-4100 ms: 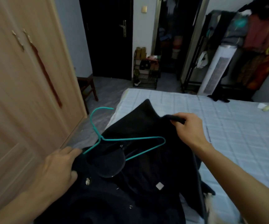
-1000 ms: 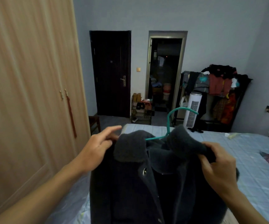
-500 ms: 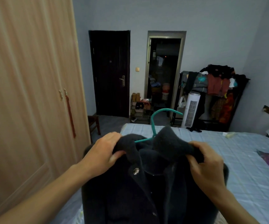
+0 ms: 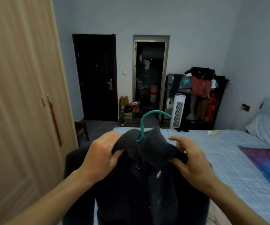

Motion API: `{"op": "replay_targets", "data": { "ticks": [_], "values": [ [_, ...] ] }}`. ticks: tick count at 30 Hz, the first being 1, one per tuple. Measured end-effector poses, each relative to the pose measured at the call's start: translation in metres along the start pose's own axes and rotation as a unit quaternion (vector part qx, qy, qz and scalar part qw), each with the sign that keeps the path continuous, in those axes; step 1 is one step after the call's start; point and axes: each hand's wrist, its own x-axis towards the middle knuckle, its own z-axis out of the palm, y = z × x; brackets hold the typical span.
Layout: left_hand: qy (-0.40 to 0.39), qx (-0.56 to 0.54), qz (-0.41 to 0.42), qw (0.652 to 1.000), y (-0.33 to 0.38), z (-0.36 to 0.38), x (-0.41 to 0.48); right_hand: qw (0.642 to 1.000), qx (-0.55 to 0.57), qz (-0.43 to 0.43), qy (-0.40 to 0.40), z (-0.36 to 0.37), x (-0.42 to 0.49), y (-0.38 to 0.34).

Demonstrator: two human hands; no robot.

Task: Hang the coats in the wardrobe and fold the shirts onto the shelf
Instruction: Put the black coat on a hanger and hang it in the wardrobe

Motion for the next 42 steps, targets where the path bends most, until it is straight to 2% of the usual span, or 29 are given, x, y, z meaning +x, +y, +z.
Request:
{"op": "replay_targets", "data": {
  "ticks": [3,6,8,12,14,17,19,21,23,24,26,29,31,33,35,37,40,42],
  "values": [
    [0.014,0.003,0.006,1.000,-0.003,0.000,-0.001,0.992,0.011,-0.010,-0.124,-0.012,0.010,-0.001],
    [0.017,0.000,0.012,1.000,-0.006,-0.001,-0.003,0.961,0.033,-0.014,-0.273,-0.035,0.032,-0.006],
    [0.018,0.001,0.013,1.000,-0.008,-0.001,-0.005,0.947,0.035,-0.032,-0.319,-0.045,0.049,-0.012],
    [0.018,0.008,0.013,1.000,-0.009,-0.001,-0.009,0.928,-0.019,-0.105,-0.357,-0.035,0.071,-0.023],
    [0.014,0.007,0.008,1.000,-0.011,-0.003,-0.011,0.936,-0.034,-0.097,-0.336,-0.026,0.072,-0.023],
    [0.022,0.008,-0.006,1.000,-0.015,-0.008,-0.014,0.965,-0.002,-0.079,-0.249,-0.019,0.065,-0.014],
    [0.033,0.010,-0.019,0.999,-0.017,-0.011,-0.016,0.981,0.032,-0.109,-0.160,-0.014,0.054,-0.007],
    [0.047,0.005,-0.035,0.998,-0.020,-0.014,-0.018,0.987,0.070,-0.142,-0.034,-0.007,0.038,0.001],
    [0.053,0.004,-0.043,0.998,-0.022,-0.015,-0.019,0.988,0.075,-0.124,0.058,0.001,0.021,0.008],
    [0.054,0.006,-0.043,0.998,-0.022,-0.014,-0.019,0.989,0.075,-0.105,0.070,0.003,0.015,0.011],
    [0.058,0.010,-0.044,0.997,-0.022,-0.011,-0.019,0.993,0.091,-0.061,0.037,0.001,0.007,0.015],
    [0.060,0.010,-0.041,0.997,-0.021,-0.007,-0.021,0.995,0.036,-0.050,-0.082,-0.017,0.006,0.015],
    [0.057,0.007,-0.036,0.998,-0.021,-0.006,-0.021,0.982,-0.009,-0.037,-0.183,-0.028,0.004,0.013],
    [0.055,0.000,-0.033,0.998,-0.022,-0.005,-0.020,0.961,-0.021,0.012,-0.274,-0.039,0.002,0.013],
    [0.056,-0.001,-0.030,0.998,-0.022,-0.004,-0.021,0.943,-0.013,0.048,-0.328,-0.049,0.003,0.013],
    [0.056,0.001,-0.026,0.998,-0.021,-0.002,-0.023,0.953,-0.011,0.054,-0.298,-0.050,0.006,0.010],
    [0.056,-0.003,-0.024,0.998,-0.022,-0.001,-0.023,0.980,-0.095,0.008,-0.173,-0.033,0.003,0.009],
    [0.057,-0.004,-0.022,0.998,-0.022,-0.002,-0.023,0.980,-0.130,-0.006,-0.149,-0.021,-0.002,0.010]
  ]
}}
